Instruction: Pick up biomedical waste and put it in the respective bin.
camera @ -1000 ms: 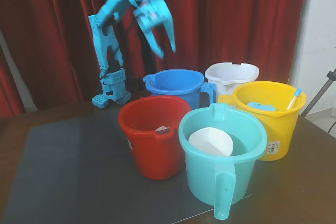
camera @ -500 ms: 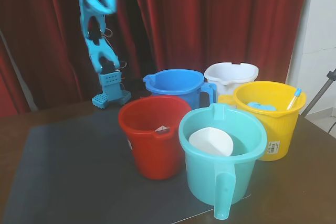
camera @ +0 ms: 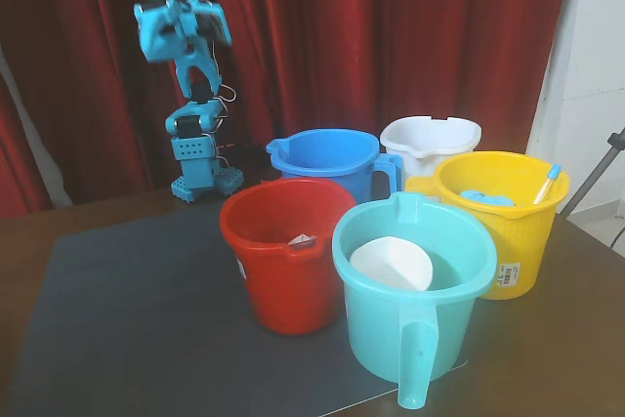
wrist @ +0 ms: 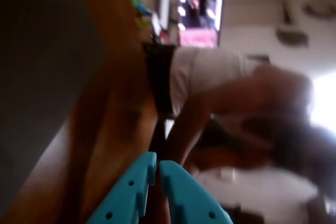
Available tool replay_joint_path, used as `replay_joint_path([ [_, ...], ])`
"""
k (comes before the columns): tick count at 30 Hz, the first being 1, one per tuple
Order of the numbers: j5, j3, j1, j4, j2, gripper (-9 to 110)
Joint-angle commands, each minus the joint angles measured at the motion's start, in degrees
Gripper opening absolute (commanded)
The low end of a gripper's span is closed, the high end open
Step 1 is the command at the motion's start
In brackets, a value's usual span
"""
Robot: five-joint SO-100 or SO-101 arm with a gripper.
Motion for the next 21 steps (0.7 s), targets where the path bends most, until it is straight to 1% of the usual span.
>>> replay_joint_path([
  [1, -1.5, 7.3, -2.5, -2.0, -0.9, 0],
  [12, -2.1, 39.1, -10.3, -24.6, -2.0, 0],
  [14, -2.1, 39.3, -10.2, -24.4, -2.0, -1],
  [18, -2.1, 39.1, -9.4, -13.7, -2.0, -1],
  [21, -2.0, 39.1, -9.4, -8.3, -2.0, 0],
])
